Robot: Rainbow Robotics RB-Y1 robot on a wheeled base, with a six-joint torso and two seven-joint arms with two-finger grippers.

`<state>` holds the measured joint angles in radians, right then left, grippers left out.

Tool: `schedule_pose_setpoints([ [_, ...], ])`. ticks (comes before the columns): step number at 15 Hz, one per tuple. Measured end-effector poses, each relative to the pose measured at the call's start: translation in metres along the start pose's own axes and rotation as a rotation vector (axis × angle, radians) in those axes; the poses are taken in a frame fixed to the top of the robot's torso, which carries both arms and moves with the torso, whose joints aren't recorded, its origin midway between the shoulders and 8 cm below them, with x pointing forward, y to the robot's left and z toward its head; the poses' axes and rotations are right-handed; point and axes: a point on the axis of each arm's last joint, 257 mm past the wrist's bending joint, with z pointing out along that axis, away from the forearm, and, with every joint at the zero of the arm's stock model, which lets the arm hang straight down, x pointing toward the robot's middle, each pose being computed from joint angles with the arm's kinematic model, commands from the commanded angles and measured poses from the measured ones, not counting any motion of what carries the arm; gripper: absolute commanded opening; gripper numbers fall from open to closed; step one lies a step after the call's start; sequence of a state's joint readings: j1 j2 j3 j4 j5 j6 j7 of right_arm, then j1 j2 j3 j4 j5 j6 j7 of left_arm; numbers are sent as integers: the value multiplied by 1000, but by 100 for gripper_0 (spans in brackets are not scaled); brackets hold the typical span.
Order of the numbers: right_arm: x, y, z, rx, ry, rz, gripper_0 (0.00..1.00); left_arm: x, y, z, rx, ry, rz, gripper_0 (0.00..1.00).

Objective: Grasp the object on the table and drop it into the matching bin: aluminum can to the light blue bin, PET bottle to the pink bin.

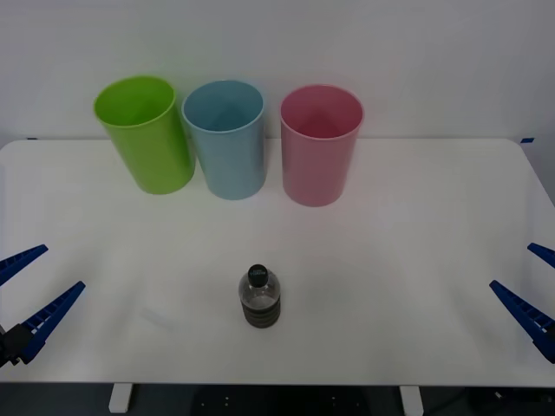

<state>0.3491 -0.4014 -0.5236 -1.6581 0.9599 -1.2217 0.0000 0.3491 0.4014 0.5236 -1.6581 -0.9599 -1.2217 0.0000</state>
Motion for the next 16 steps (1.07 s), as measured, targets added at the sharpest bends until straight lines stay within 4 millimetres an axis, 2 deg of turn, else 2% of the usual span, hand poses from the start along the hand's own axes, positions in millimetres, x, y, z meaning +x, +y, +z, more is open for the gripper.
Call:
schedule_pose_setpoints([
  [7, 8, 0, -6, 2, 14, 27, 100, 0, 0, 0, 0, 0, 0, 100],
  [12, 20, 18, 7, -56, 30, 45, 100, 0, 0, 0, 0, 0, 0, 100],
  [16, 39, 32, 19, -130, 38, 74, 100, 0, 0, 0, 0, 0, 0, 100],
])
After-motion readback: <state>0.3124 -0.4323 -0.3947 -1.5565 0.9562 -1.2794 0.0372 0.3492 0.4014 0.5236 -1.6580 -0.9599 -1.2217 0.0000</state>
